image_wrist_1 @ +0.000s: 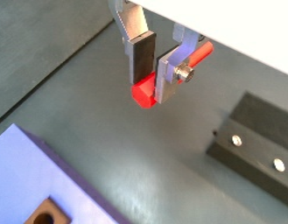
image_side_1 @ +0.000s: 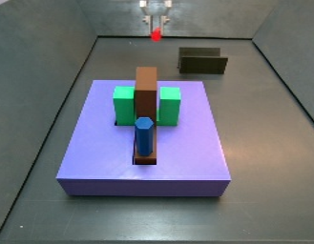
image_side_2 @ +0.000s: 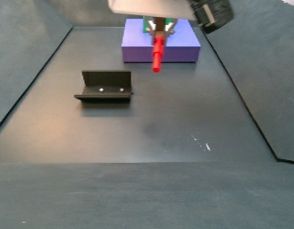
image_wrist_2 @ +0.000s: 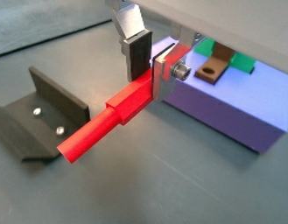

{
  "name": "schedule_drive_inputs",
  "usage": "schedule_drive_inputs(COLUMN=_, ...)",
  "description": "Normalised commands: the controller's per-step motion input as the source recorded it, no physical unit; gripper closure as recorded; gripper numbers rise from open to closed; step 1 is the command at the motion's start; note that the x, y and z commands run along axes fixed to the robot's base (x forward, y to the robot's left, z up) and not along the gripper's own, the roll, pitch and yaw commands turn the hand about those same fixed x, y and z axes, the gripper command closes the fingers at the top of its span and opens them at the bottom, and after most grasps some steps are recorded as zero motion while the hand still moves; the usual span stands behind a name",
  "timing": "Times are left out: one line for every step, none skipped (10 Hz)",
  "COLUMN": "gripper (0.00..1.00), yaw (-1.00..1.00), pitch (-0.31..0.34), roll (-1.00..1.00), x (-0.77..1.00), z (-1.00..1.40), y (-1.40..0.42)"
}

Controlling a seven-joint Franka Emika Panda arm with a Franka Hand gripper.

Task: Pick up the red object. Move up. Place the red object on the fixture. Regrasp the red object. Move to above the board. Insert the red object.
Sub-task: Place the red object on the fixture.

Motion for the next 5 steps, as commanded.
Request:
schedule_drive_inputs(gripper=1.00, yaw=-0.23, pitch=0.043, roll=-0.93, x=0.70, z=0.00, y=-0.02)
schedule_drive_inputs(gripper=1.00, yaw=-0.20, pitch=0.060, roll=-0.95, x=0.71, z=0.00, y=-0.01)
schedule_drive_inputs(gripper=1.00, yaw=-0.20, pitch=0.063, roll=-0.93, x=0.72, z=0.00, y=-0.01)
schedule_drive_inputs(gripper=1.00, yaw=-0.20, pitch=0.040, roll=-0.93, x=0.70, z=0.00, y=-0.01)
schedule_drive_inputs(gripper=1.00, yaw=-0.19, pitch=0.043, roll=-0.90, x=0.71, z=0.00, y=0.00)
